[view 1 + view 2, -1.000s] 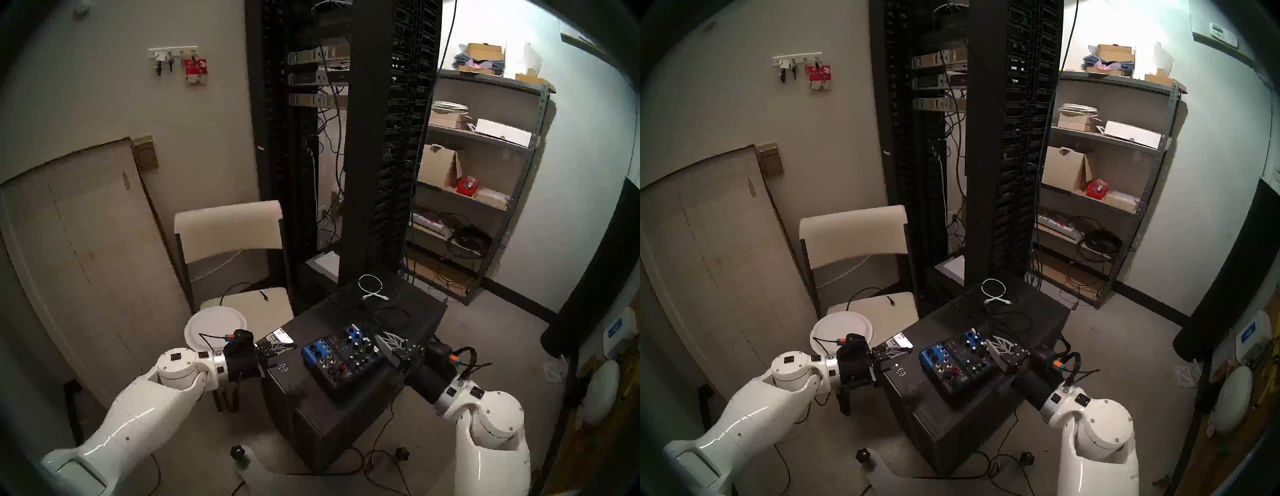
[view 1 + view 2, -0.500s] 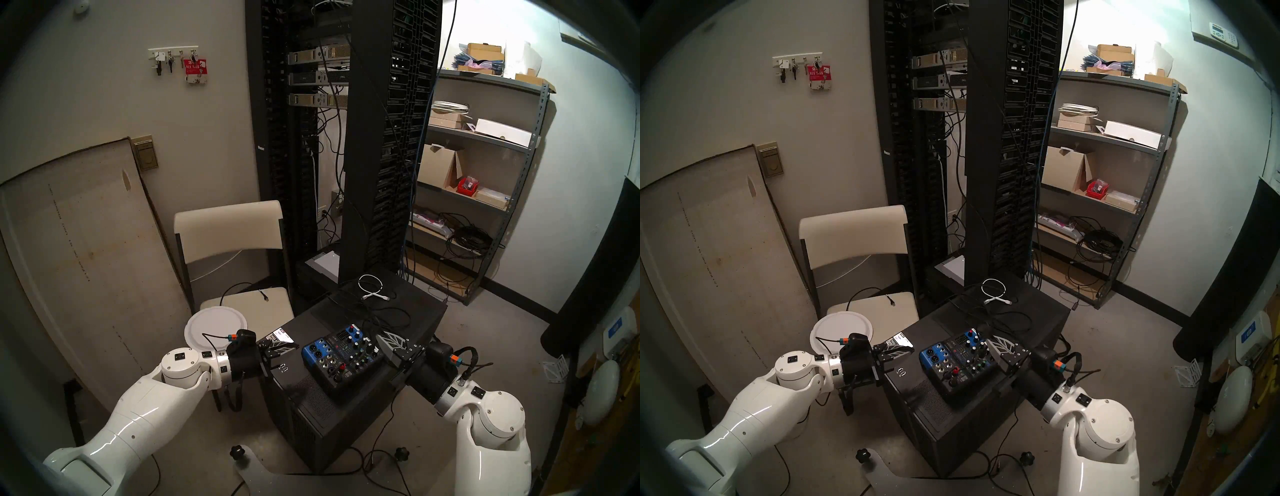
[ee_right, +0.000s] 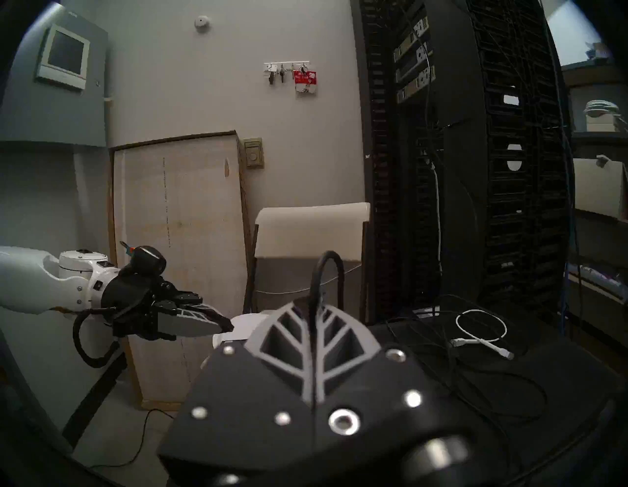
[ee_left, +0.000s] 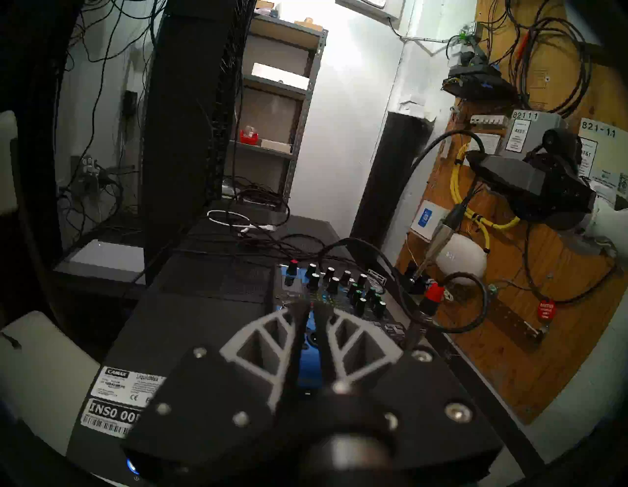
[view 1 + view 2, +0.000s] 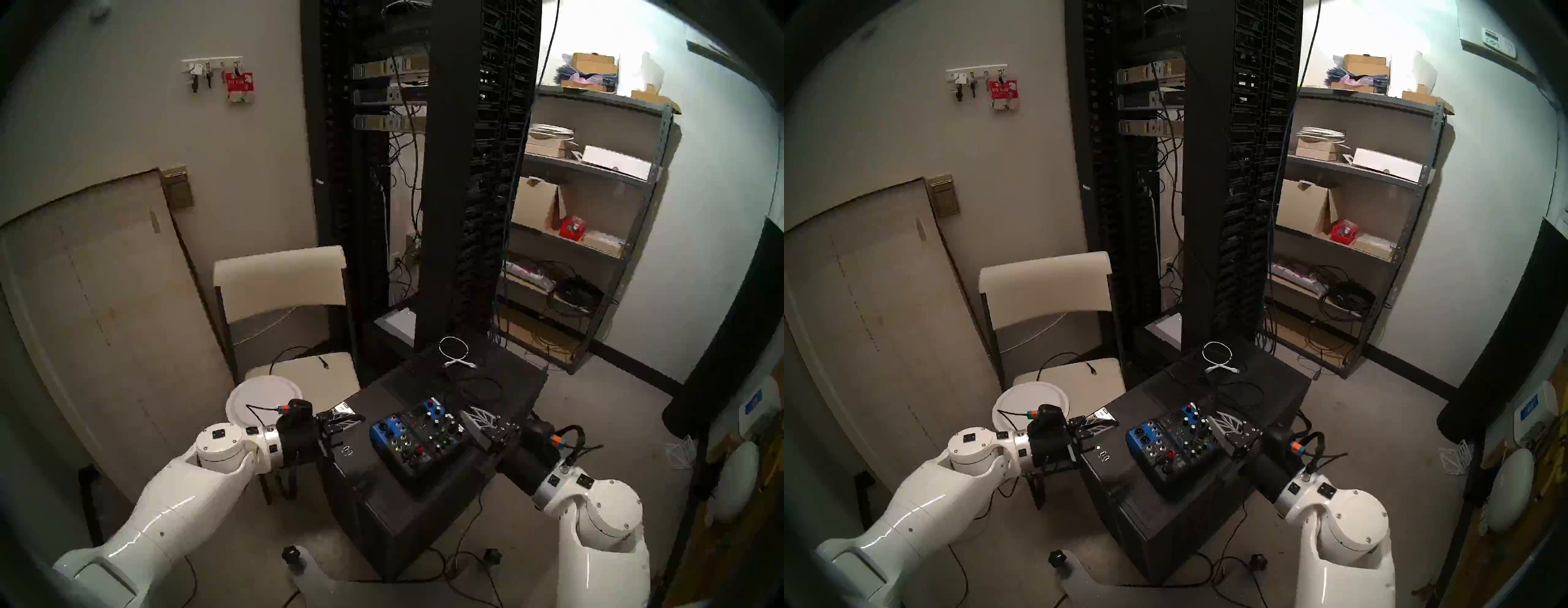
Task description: Insert aux cable
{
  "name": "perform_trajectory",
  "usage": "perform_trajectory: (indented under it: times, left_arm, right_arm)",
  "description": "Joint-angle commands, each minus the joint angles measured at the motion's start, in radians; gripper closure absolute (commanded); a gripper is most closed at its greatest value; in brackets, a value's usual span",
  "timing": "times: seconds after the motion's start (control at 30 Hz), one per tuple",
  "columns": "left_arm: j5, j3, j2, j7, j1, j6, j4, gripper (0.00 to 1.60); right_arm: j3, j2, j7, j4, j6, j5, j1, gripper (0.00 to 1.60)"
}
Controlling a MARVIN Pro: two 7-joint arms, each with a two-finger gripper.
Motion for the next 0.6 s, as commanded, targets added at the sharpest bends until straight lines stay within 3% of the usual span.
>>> perform_trajectory:
  times: [0.0, 0.03, 0.1, 0.37, 0.57]
  left_arm:
    - [-0.009, -0.005, 0.003, -0.006, 0.006, 0.001, -0.028, 0.24]
    - [0.000, -0.004, 0.004, 0.007, 0.013, -0.005, -0.038, 1.05]
    - [0.000, -0.001, 0.004, -0.001, 0.013, -0.006, -0.029, 1.60]
    - [-0.003, -0.001, -0.012, 0.006, 0.024, -0.016, -0.020, 1.60]
    - [0.021, 0.017, -0.038, 0.000, -0.031, -0.042, 0.081, 1.60]
  right_arm:
    - [-0.005, -0.001, -0.001, -0.021, -0.004, 0.015, 0.004, 1.60]
    - [-0.007, 0.000, -0.002, -0.020, -0.004, 0.015, 0.005, 1.60]
    - [-0.010, 0.000, -0.002, -0.019, -0.005, 0.014, 0.005, 1.60]
    - [-0.013, 0.001, 0.002, -0.019, -0.003, 0.013, 0.007, 1.60]
    - [-0.015, 0.002, 0.004, -0.018, -0.005, 0.012, 0.008, 1.60]
